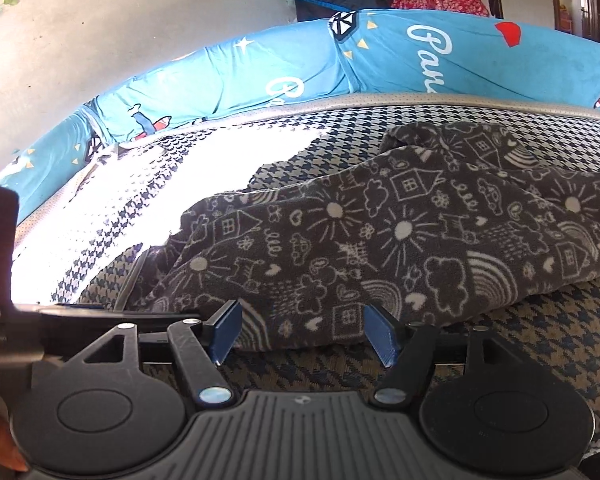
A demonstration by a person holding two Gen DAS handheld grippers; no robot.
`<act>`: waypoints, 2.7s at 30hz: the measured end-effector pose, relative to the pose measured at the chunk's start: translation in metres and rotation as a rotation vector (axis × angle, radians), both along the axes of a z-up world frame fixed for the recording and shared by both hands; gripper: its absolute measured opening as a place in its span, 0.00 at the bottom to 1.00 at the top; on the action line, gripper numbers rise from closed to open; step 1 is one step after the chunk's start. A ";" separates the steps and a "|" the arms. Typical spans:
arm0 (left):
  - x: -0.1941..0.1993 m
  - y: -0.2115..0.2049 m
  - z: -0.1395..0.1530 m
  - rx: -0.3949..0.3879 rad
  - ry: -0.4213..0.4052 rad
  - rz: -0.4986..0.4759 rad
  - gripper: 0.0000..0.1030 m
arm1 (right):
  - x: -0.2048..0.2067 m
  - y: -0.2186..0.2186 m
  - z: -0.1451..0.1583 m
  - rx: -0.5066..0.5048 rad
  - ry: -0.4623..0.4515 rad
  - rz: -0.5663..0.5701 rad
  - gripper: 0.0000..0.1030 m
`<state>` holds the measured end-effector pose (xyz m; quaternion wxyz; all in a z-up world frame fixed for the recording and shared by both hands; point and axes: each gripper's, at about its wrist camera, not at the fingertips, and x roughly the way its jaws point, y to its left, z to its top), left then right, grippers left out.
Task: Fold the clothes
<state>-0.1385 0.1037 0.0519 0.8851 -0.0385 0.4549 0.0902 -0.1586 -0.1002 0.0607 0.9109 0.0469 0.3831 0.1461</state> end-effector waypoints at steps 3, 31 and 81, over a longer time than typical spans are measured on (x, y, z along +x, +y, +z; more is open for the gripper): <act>0.005 0.017 0.008 -0.023 -0.021 0.025 1.00 | -0.003 0.009 -0.004 -0.004 -0.019 0.059 0.66; 0.030 0.061 -0.008 -0.212 0.054 0.023 1.00 | -0.015 0.157 -0.082 -0.579 -0.421 0.664 0.66; 0.103 -0.161 -0.006 -0.180 -0.006 -0.390 1.00 | 0.031 -0.169 0.018 -0.133 -0.187 -0.666 0.15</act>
